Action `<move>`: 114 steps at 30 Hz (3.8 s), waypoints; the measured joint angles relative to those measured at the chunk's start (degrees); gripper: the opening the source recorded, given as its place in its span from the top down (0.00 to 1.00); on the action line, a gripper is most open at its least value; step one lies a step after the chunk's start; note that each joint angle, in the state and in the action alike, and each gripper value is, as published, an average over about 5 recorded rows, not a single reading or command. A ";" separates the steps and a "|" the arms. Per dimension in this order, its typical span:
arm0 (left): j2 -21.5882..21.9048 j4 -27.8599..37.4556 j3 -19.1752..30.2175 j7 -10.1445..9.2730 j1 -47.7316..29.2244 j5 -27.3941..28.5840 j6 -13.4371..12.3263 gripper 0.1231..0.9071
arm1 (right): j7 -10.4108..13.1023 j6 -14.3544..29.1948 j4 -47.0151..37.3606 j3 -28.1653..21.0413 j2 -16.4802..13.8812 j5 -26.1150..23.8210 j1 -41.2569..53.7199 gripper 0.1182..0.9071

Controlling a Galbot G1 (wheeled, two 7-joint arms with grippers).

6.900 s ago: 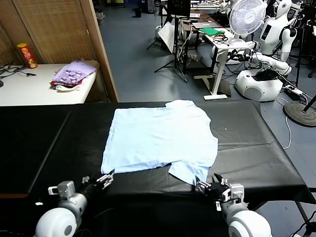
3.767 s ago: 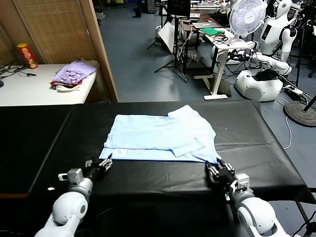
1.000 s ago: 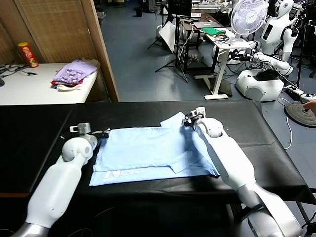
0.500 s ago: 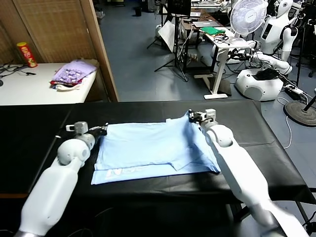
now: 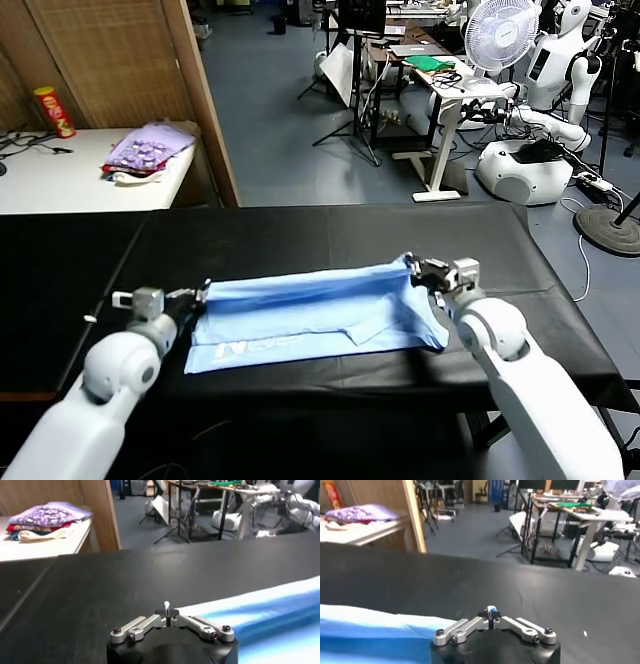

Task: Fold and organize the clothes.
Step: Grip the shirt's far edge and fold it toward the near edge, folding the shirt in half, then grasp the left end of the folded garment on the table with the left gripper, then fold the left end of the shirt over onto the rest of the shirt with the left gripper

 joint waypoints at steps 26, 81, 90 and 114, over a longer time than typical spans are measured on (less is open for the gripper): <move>-5.99 7.08 -0.07 -4.80 -4.84 -10.37 -0.76 0.15 | 2.55 3.66 -11.03 2.08 6.87 -3.95 6.42 0.28; -18.24 7.08 -7.02 3.35 4.59 7.66 -12.28 0.67 | 2.87 11.84 1.40 4.53 7.76 -6.18 -2.71 0.14; -17.48 6.75 -8.61 4.22 4.88 11.71 -12.86 0.94 | 3.32 11.02 4.81 5.44 7.65 -6.19 -4.36 0.14; -13.45 -7.47 2.38 -5.36 4.55 10.47 -6.31 0.95 | 5.12 7.96 9.12 7.66 9.04 -9.78 -9.00 0.14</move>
